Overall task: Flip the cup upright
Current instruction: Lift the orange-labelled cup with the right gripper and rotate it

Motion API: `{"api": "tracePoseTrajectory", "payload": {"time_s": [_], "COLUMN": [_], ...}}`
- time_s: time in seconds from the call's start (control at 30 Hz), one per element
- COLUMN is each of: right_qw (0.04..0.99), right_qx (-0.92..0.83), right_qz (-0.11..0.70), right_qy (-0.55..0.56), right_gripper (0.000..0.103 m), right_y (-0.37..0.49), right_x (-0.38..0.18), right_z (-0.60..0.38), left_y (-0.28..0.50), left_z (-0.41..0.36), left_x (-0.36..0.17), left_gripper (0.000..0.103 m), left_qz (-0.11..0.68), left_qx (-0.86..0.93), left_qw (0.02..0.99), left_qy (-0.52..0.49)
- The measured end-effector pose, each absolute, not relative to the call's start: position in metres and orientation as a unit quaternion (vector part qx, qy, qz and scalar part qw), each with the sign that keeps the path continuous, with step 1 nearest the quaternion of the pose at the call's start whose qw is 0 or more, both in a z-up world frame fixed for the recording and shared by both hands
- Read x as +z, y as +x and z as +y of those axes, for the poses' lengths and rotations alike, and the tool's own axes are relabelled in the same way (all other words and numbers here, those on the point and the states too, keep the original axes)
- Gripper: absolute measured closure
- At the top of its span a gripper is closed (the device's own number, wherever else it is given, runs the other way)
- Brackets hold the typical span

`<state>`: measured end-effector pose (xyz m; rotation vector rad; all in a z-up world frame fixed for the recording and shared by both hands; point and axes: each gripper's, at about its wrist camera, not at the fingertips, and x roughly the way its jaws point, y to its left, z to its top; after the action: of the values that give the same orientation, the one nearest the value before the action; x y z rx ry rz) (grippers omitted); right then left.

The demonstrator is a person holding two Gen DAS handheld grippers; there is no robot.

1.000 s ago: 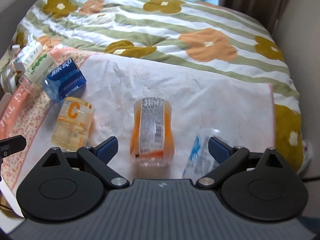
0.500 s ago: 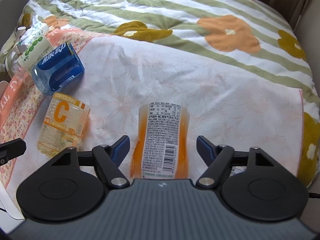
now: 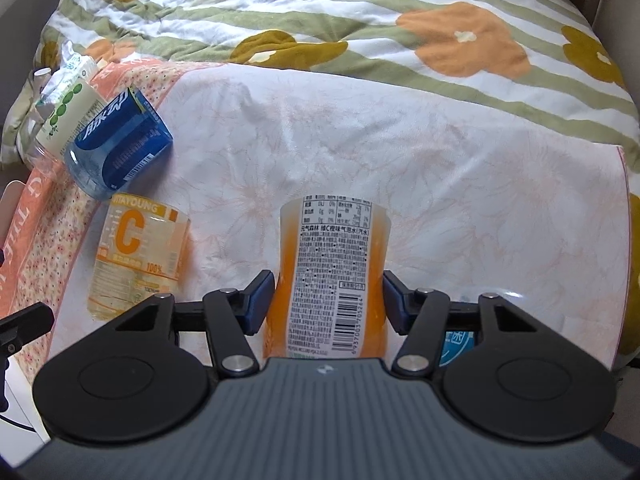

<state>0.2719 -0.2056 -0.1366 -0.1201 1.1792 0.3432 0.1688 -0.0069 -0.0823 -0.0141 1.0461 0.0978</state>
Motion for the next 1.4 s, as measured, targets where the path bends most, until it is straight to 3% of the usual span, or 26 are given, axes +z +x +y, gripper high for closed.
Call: {"api": "tracePoseTrajectory", "payload": {"time_s": [0.5, 0.9, 1.4], "right_qw": [0.811, 0.802, 0.816], "right_qx": [0.137, 0.096, 0.049], "right_qz": [0.569, 0.588, 0.576], "right_qy": [-0.009, 0.040, 0.032], "right_gripper": [0.031, 0.031, 0.028], "right_y": [0.199, 0.133, 0.124], "right_x": [-0.106, -0.128, -0.144], "right_z": [-0.187, -0.143, -0.117], "left_y": [0.128, 0.083, 0.076], "left_z": [0.020, 0.061, 0.075], "left_x": [-0.070, -0.073, -0.089], "left_gripper": [0.003, 0.003, 0.003], "left_qz": [0.489, 0.497, 0.510], "left_qx": [0.042, 0.047, 0.021], "left_qw": [0.871, 0.866, 0.859], "left_qy": [-0.019, -0.030, -0.021]}}
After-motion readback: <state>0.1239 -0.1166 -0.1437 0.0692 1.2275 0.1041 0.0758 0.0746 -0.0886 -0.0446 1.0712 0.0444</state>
